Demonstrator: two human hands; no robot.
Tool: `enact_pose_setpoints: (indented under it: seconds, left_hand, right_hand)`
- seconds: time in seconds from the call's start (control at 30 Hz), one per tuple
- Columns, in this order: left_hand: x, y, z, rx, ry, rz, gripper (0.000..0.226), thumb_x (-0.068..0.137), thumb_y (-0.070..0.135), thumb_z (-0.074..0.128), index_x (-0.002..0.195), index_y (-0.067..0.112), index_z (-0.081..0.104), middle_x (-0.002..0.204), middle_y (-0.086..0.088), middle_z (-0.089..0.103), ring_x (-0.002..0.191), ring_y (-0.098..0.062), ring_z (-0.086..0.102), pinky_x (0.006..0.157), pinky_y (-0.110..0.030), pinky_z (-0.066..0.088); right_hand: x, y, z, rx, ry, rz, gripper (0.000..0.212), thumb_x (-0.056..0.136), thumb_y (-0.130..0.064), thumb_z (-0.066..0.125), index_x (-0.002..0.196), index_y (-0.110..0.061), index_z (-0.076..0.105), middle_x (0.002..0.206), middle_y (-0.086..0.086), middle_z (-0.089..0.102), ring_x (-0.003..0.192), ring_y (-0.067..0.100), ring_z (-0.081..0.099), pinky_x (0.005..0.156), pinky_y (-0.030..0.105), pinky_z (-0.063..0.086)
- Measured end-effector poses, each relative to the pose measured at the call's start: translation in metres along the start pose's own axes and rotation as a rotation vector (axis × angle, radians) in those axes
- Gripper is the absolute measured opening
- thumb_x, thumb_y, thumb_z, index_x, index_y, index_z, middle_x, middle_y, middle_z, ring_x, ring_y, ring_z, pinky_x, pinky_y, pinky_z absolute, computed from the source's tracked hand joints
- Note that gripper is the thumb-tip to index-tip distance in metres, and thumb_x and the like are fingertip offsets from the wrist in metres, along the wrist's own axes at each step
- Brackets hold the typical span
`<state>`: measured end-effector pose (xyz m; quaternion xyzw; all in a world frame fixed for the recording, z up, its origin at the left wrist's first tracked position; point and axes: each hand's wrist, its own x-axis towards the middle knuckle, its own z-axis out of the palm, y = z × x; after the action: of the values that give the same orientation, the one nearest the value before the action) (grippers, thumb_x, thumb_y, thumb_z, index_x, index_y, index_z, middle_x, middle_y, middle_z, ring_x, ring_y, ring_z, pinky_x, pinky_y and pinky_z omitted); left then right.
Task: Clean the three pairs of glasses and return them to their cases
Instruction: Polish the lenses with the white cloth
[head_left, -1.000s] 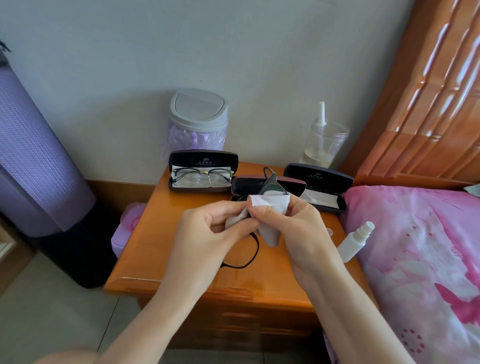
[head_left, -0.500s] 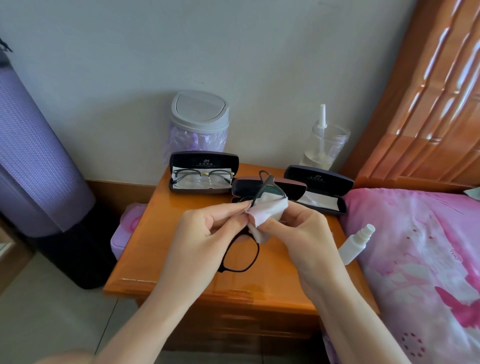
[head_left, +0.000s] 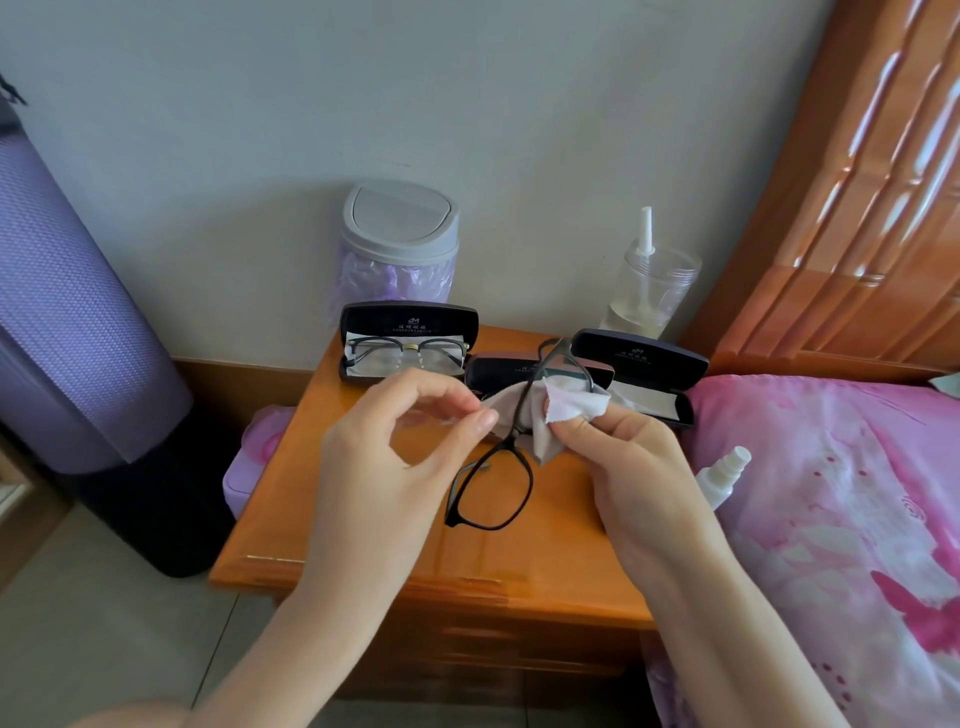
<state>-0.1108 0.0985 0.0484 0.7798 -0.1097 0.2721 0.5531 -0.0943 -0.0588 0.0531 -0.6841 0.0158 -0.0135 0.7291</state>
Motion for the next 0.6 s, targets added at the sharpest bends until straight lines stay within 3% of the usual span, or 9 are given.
enact_pose_setpoints:
  seconds: [0.17,0.27,0.4,0.5,0.6]
  left_hand:
    - [-0.002,0.001,0.003,0.043,-0.015,0.009,0.009,0.08,0.025,0.068,0.088,0.021,0.068,0.087,0.015,0.068,0.089,-0.001,0.063,0.079,-0.006,0.045]
    - [-0.003,-0.001,0.006,0.033,-0.101,-0.06,0.01,0.079,0.03,0.067,0.088,0.028,0.071,0.085,0.018,0.07,0.091,0.002,0.063,0.079,-0.007,0.046]
    - [-0.003,0.0,0.009,-0.12,-0.227,-0.198,0.013,0.081,0.03,0.065,0.089,0.039,0.069,0.093,0.029,0.068,0.093,0.012,0.062,0.077,-0.001,0.043]
    - [-0.004,0.001,0.009,-0.222,-0.218,-0.246,0.016,0.081,0.021,0.067,0.087,0.036,0.071,0.09,0.026,0.071,0.091,0.01,0.064,0.075,-0.003,0.044]
    - [-0.006,0.002,0.011,-0.324,-0.191,-0.299,0.015,0.08,0.018,0.068,0.085,0.032,0.073,0.084,0.019,0.074,0.086,0.005,0.067,0.072,-0.005,0.047]
  right_hand:
    - [0.0,0.002,-0.001,0.051,0.018,0.0,0.038,0.066,-0.029,0.068,0.098,-0.01,0.074,0.098,0.003,0.075,0.11,0.023,0.063,0.11,0.049,0.034]
    - [0.002,0.002,0.001,0.071,0.053,0.0,0.031,0.074,-0.018,0.069,0.102,-0.006,0.072,0.098,0.003,0.075,0.109,0.023,0.064,0.109,0.049,0.036]
    - [-0.001,0.002,0.005,0.103,0.078,-0.014,0.041,0.063,-0.022,0.07,0.1,-0.005,0.073,0.094,0.004,0.076,0.101,0.02,0.067,0.105,0.046,0.043]
    - [-0.003,0.001,0.008,0.115,0.079,-0.03,0.046,0.062,-0.026,0.07,0.103,-0.006,0.072,0.096,0.003,0.076,0.1,0.018,0.068,0.103,0.043,0.046]
    - [-0.003,0.001,0.008,0.081,0.049,-0.048,0.029,0.076,-0.015,0.07,0.104,-0.006,0.073,0.096,0.001,0.076,0.098,0.014,0.069,0.099,0.037,0.048]
